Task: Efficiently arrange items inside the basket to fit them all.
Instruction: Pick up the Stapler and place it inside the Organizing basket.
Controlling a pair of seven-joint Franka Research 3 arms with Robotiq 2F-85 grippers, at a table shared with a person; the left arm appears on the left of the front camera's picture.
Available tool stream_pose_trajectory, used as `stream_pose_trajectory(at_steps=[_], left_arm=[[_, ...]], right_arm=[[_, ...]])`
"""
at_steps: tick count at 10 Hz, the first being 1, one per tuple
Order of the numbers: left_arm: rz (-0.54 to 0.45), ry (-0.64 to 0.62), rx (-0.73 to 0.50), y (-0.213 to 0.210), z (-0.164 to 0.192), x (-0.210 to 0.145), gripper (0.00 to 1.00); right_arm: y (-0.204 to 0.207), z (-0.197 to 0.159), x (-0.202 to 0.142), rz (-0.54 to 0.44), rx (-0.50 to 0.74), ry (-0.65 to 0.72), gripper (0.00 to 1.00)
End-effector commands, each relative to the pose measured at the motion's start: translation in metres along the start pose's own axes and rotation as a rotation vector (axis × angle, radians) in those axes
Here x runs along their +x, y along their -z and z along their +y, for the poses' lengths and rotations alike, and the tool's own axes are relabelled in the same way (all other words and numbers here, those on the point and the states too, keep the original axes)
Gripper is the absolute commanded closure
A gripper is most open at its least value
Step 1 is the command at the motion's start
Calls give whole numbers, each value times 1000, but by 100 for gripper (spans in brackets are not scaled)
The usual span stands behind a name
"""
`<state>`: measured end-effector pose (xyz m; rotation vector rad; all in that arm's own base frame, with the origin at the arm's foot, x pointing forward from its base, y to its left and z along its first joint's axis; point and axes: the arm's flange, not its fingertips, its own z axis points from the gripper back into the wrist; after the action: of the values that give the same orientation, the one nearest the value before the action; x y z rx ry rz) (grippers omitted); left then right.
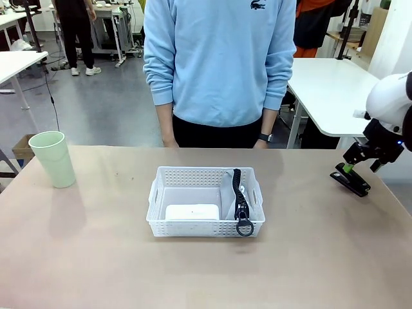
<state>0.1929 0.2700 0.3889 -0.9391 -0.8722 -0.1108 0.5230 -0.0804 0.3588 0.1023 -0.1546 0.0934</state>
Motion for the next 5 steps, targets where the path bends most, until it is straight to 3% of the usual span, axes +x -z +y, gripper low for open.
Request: stream_pose_trajectory(at_steps=[1, 3, 5], left_arm=[[-24, 14, -12, 2, -2, 0, 0], [-24, 14, -12, 2, -2, 0, 0], [-24, 14, -12, 2, -2, 0, 0]], right_arm=[[8, -2, 6, -5, -21, -123, 0], [15, -1, 3, -27, -44, -248, 0], [20, -1, 2, -30, -46, -275, 0]])
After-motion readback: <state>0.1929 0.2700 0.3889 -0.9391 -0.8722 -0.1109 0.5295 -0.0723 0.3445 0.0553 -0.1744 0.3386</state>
